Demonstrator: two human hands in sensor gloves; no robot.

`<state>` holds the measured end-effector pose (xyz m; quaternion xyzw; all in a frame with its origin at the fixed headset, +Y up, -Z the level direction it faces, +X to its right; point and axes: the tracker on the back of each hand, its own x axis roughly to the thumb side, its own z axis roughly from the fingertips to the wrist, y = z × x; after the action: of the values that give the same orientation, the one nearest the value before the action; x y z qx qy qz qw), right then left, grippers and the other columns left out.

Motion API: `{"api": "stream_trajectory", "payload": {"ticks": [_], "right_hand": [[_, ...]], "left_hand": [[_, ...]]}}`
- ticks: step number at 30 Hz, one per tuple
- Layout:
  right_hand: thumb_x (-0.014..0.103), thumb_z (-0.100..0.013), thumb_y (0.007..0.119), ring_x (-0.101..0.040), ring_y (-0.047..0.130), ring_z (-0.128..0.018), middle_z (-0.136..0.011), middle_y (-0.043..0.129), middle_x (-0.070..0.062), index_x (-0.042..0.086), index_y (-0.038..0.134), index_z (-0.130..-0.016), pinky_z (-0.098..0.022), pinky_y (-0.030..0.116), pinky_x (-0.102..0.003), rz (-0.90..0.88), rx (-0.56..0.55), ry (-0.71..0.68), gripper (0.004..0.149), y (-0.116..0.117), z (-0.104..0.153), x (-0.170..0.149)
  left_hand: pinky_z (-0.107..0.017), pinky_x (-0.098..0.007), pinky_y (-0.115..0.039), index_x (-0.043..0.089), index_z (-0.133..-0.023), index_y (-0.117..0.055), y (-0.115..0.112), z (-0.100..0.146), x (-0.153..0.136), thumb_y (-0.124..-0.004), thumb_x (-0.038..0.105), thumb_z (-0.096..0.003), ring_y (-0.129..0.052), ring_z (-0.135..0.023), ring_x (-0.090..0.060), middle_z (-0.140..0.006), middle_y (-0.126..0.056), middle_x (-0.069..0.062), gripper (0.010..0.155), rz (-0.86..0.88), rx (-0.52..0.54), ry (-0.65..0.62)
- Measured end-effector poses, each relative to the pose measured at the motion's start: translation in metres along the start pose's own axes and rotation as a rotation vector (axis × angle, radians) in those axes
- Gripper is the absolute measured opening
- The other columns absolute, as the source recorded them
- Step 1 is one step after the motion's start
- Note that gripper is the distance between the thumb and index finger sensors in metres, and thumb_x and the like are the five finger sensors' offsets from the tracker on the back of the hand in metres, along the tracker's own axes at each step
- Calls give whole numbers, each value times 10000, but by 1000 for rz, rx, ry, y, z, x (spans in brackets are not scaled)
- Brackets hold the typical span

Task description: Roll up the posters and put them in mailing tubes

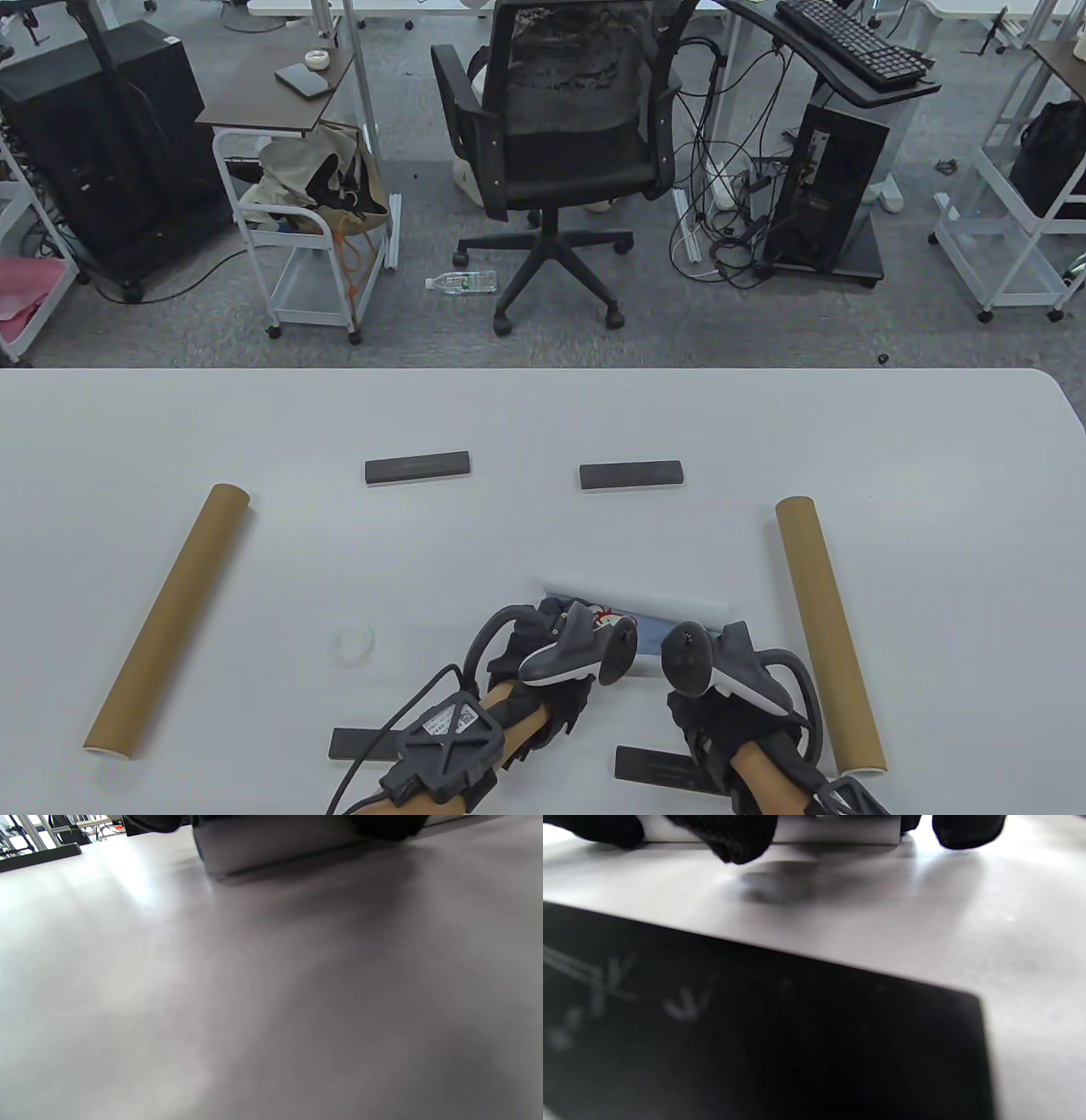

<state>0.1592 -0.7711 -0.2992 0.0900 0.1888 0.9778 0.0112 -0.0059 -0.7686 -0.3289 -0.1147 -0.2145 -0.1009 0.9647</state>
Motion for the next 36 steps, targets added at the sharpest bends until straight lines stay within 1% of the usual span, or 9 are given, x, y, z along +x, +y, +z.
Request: {"api": "stream_trajectory", "payload": {"ticks": [5,10,14,17,20,26,29,33,36], "right_hand": [[302,-488,737,-475,533,-929,-1007,525,-183,157,504,-980,-629,554,-659,-23,-58,-36,564,-8,7,2],[303,-496,729,-474,411,-984,-1052,409,-155,181,419,-1005,-645,524,-670,0,11,-7,608,2,-2,1],[310,-501,723,-474,351,-996,-1064,363,-153,192,377,-1009,-655,503,-673,-2,28,0,626,1,-4,1],[301,-489,735,-478,446,-964,-1037,429,-174,180,442,-996,-642,530,-661,-6,-71,-27,598,-7,3,1],[294,-488,735,-483,545,-928,-1005,537,-183,156,546,-971,-626,558,-663,-27,-38,-46,536,-9,6,2],[301,-498,728,-467,388,-994,-1058,400,-145,192,419,-1007,-650,513,-674,-24,43,-12,606,0,-3,0],[309,-502,723,-453,313,-1004,-1069,335,-134,208,357,-1012,-666,475,-674,-21,66,-9,636,1,-5,-1],[294,-491,733,-472,433,-969,-1042,440,-163,204,476,-993,-648,515,-663,-50,-55,-43,571,-9,5,-1],[294,-492,732,-471,505,-950,-1029,501,-165,196,512,-986,-636,541,-663,-42,-3,-44,550,-7,4,0]], "left_hand": [[-699,-561,-638,332,-873,-691,1,2,1,-698,435,-445,-711,-1007,-324,-1087,-624,-21,441,6,-12,-10],[-709,-561,-617,365,-958,-542,-3,-2,-4,-723,497,-439,-667,-1023,-332,-1114,-546,-27,565,23,-59,4],[-702,-557,-633,363,-915,-607,-3,-2,-4,-723,456,-444,-695,-1011,-325,-1100,-582,-22,494,4,-14,12],[-701,-558,-639,339,-873,-674,0,0,-1,-704,430,-445,-709,-1008,-319,-1089,-617,-17,439,-4,-11,-4],[-704,-563,-629,333,-866,-695,1,2,0,-705,435,-444,-699,-1014,-324,-1093,-614,-20,434,11,-34,-13],[-712,-562,-618,366,-963,-561,-2,-1,-2,-729,506,-436,-669,-1026,-334,-1112,-566,-28,570,16,-67,-8],[-707,-563,-620,368,-922,-594,-3,-2,-3,-724,482,-441,-672,-1022,-329,-1108,-563,-24,512,8,-31,1],[-706,-563,-630,347,-877,-672,-2,-1,-2,-713,451,-441,-703,-1014,-319,-1092,-616,-15,449,-6,-13,-16],[-708,-566,-624,348,-874,-683,-3,-2,-2,-714,457,-441,-697,-1016,-324,-1093,-616,-17,448,0,-22,-20]]}}
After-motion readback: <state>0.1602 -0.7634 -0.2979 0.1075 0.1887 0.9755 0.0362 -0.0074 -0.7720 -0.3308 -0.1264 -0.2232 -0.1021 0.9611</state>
